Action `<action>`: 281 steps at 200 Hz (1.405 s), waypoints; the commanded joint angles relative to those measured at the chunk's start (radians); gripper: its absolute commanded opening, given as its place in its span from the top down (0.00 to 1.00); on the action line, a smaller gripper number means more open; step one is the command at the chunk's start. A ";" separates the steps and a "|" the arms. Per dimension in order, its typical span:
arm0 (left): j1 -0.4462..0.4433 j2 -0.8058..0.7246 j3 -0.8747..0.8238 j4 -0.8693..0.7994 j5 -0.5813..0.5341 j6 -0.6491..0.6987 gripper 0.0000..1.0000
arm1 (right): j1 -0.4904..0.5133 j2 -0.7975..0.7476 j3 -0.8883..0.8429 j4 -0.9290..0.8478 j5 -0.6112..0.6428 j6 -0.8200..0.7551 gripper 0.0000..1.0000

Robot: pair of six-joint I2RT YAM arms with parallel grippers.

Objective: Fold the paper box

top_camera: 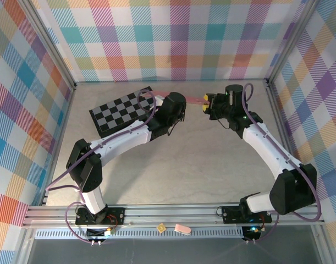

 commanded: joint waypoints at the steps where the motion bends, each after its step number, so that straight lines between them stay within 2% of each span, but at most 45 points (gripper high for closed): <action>1: 0.005 -0.045 0.013 0.050 0.020 0.009 1.00 | -0.023 0.029 0.026 -0.002 0.027 -0.021 0.70; 28: 0.005 -0.038 0.014 0.069 0.038 0.013 1.00 | -0.024 0.048 0.034 0.010 0.021 -0.025 0.75; 52: 0.005 -0.029 0.014 0.107 0.065 0.028 1.00 | -0.031 0.057 0.068 -0.024 0.023 -0.051 0.96; 61: 0.009 -0.024 0.013 0.131 0.083 0.039 0.99 | -0.035 0.054 0.083 -0.052 0.026 -0.060 1.00; 74: 0.018 -0.018 0.012 0.174 0.127 0.063 0.84 | -0.047 0.045 0.107 -0.094 0.035 -0.077 1.00; 96: 0.044 -0.013 0.024 0.205 0.230 0.137 0.48 | -0.083 0.043 0.169 -0.163 0.008 -0.100 1.00; 117: 0.071 -0.031 0.026 0.191 0.319 0.211 0.31 | -0.119 0.051 0.231 -0.224 -0.037 -0.114 1.00; 140: 0.092 -0.073 0.050 0.083 0.392 0.373 0.14 | -0.157 0.051 0.291 -0.290 -0.066 -0.128 1.00; 167: 0.129 -0.149 0.071 -0.077 0.447 0.641 0.12 | -0.199 0.063 0.378 -0.397 -0.098 -0.151 1.00; 189: 0.158 -0.220 0.081 -0.254 0.474 0.953 0.16 | -0.222 0.073 0.444 -0.471 -0.108 -0.163 1.00; 213: 0.160 -0.299 0.035 -0.405 0.384 1.276 0.18 | -0.240 0.084 0.473 -0.507 -0.140 -0.149 1.00; 232: 0.161 -0.386 -0.131 -0.297 0.328 1.483 0.17 | -0.251 0.093 0.517 -0.558 -0.151 -0.162 1.00; 252: 0.160 -0.445 -0.313 -0.062 0.303 1.682 0.16 | -0.260 0.105 0.561 -0.611 -0.171 -0.174 1.00; 281: 0.157 -0.404 -0.383 0.098 0.340 1.879 0.15 | -0.269 0.122 0.613 -0.680 -0.196 -0.193 1.00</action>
